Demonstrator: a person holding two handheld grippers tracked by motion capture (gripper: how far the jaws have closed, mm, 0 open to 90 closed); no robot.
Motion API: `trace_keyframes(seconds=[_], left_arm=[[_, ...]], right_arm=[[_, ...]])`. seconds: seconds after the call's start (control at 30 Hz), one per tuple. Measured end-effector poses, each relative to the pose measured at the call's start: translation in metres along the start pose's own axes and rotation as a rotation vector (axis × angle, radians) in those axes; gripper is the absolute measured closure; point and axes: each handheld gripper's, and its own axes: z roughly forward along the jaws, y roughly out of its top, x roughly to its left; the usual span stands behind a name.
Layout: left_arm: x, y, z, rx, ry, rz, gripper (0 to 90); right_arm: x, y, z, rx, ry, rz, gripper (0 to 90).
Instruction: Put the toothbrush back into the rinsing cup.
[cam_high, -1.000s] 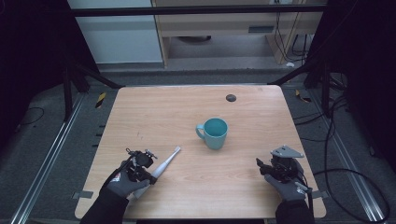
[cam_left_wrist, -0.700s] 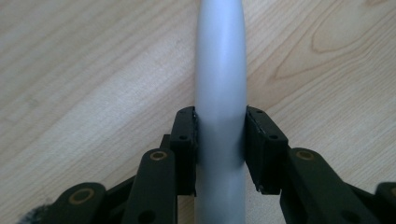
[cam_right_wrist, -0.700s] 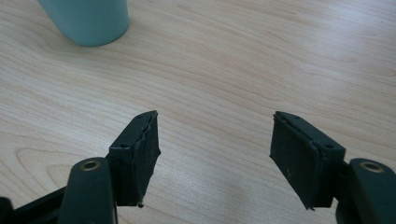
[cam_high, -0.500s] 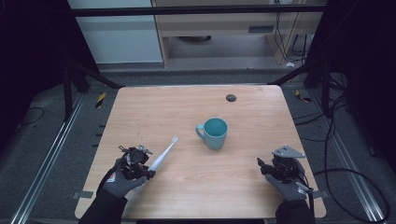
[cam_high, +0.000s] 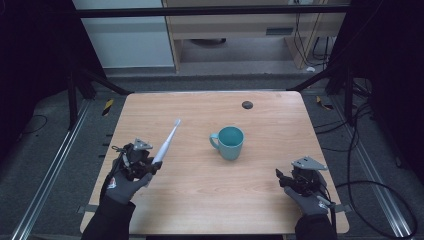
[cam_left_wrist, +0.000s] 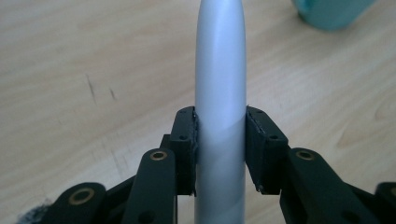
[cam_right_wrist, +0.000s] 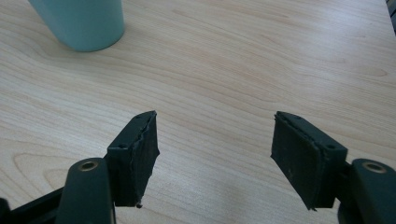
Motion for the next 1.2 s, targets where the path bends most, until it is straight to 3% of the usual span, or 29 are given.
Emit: trace_keyframes(seconds=[0.07,0.23,0.37,0.63,0.97,1.2], left_arm=[[0.000,0.009,-0.003,-0.048,0.012,-0.007,65.9],[-0.002,0.033,0.000,-0.110,0.012,-0.037,65.9],[-0.007,0.051,0.008,-0.156,0.027,-0.047,65.9],[-0.023,0.084,0.030,-0.272,0.019,-0.086,66.0],[-0.059,0.125,0.049,-0.383,0.031,-0.086,66.0],[-0.085,0.141,0.066,-0.412,0.022,-0.079,66.0]], right_arm=[[-0.001,0.000,-0.001,-0.004,0.000,0.009,31.2],[-0.002,-0.001,-0.001,-0.014,-0.009,0.010,31.1],[0.000,-0.001,0.000,-0.018,-0.009,0.016,29.5],[0.000,-0.002,-0.001,-0.044,-0.025,0.024,28.0],[-0.001,-0.003,0.001,-0.048,-0.028,0.022,27.2],[-0.002,-0.004,0.001,-0.060,-0.038,0.014,26.7]])
